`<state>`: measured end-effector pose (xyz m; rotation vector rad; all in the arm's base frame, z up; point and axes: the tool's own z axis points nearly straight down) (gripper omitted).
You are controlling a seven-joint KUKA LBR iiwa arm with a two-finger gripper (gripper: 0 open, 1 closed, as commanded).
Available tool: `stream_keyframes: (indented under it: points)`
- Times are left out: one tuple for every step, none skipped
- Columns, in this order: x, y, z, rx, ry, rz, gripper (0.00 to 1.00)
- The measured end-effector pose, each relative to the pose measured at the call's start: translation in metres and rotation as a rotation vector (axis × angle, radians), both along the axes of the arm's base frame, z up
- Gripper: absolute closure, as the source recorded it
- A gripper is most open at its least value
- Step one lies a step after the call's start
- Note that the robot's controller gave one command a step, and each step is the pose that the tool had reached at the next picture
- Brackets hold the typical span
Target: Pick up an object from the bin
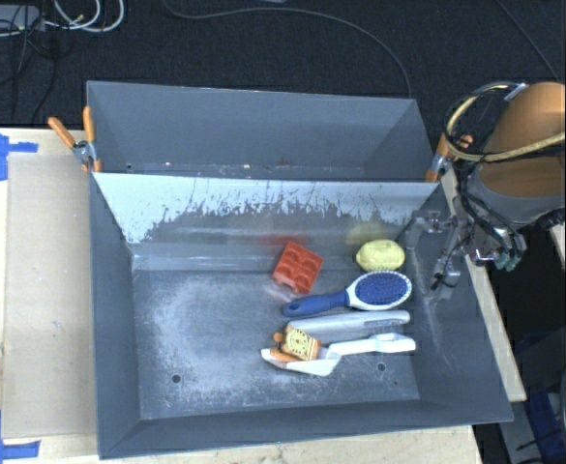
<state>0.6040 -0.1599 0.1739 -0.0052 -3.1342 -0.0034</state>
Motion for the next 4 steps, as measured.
stream_keyframes:
  points:
    - [0.002, 0.001, 0.005, -0.002, -0.007, 0.004, 0.00]
    - [0.002, 0.009, -0.070, -0.001, -0.007, 0.076, 0.00]
    - [0.001, 0.010, -0.072, -0.001, -0.003, 0.101, 0.00]
    - [0.000, 0.040, -0.074, 0.001, -0.009, 0.148, 0.00]
